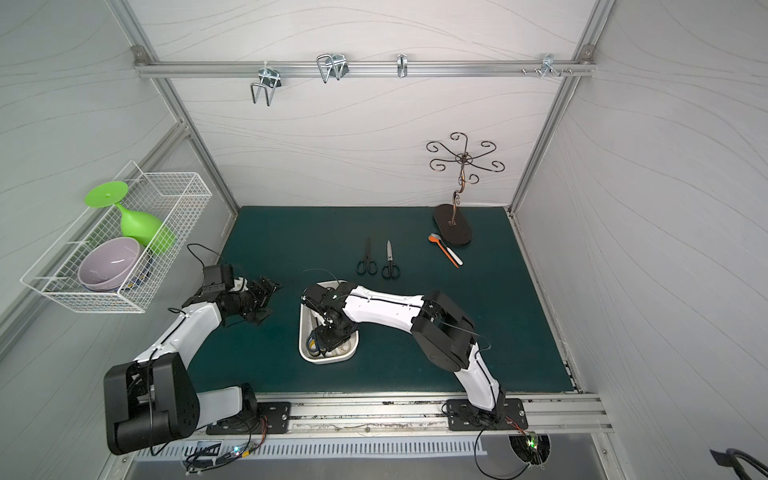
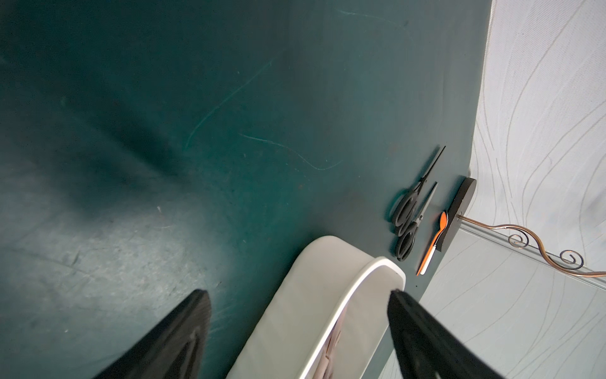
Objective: Take the scissors out of the storage box
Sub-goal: Pick up the scissors from the storage box, then place the scissors at the center of the board.
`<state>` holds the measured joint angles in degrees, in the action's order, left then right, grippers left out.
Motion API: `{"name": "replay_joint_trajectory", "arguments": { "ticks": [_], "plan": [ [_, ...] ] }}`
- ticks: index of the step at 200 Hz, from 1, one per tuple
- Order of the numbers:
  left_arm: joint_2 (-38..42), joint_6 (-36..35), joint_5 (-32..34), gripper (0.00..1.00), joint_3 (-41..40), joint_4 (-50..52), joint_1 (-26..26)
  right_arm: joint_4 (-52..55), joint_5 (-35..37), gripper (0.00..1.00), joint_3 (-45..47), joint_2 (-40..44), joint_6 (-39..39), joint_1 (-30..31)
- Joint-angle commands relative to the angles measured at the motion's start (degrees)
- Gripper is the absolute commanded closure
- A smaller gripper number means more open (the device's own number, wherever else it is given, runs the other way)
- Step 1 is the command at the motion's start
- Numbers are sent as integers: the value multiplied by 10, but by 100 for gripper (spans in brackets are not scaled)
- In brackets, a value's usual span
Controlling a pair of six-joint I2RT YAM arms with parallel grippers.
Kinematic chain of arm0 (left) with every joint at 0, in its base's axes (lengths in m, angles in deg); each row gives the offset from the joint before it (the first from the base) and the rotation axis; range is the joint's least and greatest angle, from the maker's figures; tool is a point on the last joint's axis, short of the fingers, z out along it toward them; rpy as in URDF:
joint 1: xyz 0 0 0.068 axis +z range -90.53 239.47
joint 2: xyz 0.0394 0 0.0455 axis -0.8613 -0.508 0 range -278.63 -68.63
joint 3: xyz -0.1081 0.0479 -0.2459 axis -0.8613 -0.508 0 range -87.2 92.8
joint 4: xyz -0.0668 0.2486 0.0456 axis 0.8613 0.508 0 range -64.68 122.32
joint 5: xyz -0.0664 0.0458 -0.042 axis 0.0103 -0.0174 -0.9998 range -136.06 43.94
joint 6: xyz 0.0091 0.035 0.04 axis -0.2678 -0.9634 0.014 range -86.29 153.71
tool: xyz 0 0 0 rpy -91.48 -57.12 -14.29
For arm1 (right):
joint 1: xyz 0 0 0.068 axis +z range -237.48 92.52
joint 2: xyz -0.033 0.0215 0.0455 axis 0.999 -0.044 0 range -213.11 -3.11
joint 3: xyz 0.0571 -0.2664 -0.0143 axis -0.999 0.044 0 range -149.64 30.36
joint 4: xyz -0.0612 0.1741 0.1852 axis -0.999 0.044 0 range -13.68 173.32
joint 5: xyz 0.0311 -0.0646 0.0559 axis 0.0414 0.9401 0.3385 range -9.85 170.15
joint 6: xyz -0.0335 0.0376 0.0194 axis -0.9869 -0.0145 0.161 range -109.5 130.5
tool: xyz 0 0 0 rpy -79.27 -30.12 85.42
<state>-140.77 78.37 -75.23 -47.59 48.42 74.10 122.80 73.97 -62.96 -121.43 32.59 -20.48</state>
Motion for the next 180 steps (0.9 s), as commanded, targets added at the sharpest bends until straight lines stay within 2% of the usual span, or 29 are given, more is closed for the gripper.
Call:
{"name": "replay_joint_trajectory", "arguments": {
  "ticks": [1,180],
  "plan": [
    [7,-7,-3,11,17,-5,4,33,16,100,-16,22,-9,-4],
    [-2,-4,-11,11,28,-7,4,60,23,100,-58,56,-13,-3]
  ]
}}
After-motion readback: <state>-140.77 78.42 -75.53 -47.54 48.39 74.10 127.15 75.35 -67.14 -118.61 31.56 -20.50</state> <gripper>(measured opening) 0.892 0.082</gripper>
